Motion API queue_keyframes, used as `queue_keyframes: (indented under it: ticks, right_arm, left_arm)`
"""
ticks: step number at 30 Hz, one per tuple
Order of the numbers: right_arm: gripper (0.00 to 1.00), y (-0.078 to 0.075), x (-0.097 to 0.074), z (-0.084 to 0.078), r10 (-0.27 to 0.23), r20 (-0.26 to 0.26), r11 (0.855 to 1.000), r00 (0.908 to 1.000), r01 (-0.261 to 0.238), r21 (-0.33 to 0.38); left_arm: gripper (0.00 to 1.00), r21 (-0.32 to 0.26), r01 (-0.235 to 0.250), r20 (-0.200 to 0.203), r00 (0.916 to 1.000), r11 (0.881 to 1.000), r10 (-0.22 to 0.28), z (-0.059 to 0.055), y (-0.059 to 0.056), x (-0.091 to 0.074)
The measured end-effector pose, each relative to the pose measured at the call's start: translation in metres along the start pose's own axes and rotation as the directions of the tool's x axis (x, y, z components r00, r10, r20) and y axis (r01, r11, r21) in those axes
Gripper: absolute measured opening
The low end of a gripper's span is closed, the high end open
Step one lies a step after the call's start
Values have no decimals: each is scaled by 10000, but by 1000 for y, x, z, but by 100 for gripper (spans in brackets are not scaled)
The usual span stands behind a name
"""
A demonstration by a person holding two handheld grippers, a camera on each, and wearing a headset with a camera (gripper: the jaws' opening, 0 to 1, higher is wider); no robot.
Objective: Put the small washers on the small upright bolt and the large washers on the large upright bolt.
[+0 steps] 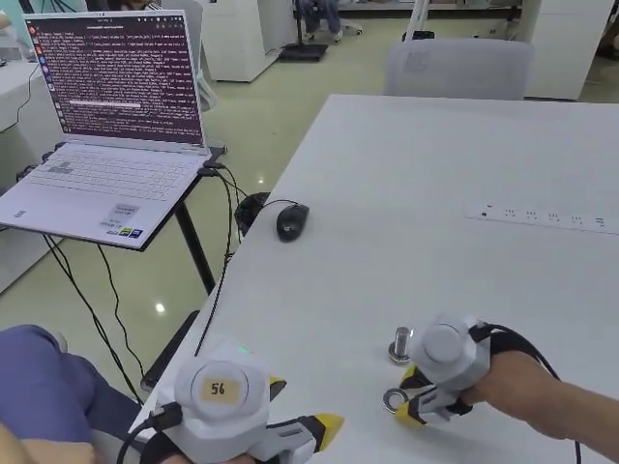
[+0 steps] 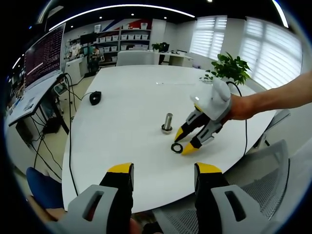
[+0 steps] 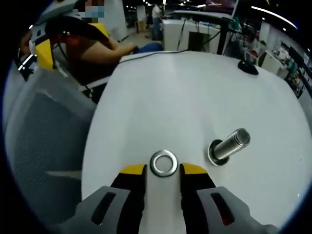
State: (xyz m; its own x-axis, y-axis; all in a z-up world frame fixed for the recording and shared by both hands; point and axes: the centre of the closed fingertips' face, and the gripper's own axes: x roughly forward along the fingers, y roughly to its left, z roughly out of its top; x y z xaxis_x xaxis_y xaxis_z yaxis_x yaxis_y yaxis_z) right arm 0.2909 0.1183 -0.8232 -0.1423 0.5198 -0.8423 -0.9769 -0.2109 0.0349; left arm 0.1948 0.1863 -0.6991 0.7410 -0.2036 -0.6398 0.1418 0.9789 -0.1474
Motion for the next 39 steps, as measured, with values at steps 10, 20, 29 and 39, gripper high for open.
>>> queue_keyframes:
  ticks: [10,20,29,39]
  right_arm:
    - [25,-3,1,1,-188,-113,9997,9998,186,-175]
    - [24,-3,-1,-1,-393,17,9991,9992,393,188]
    - [24,-3,-12,-8,-684,187,9966,9975,674,477]
    - [24,-32,-45,-11,-1690,689,9771,9832,1579,1426]
  left_arm:
    - [49,-21,40,44,10000,10000,-39,1,-1,0]
    - [49,-20,-12,25,10000,10000,12,0,1,-1]
    - [49,17,25,60,10000,10000,-25,3,1,0]
    - [48,91,112,47,9999,9999,-112,4,-3,2]
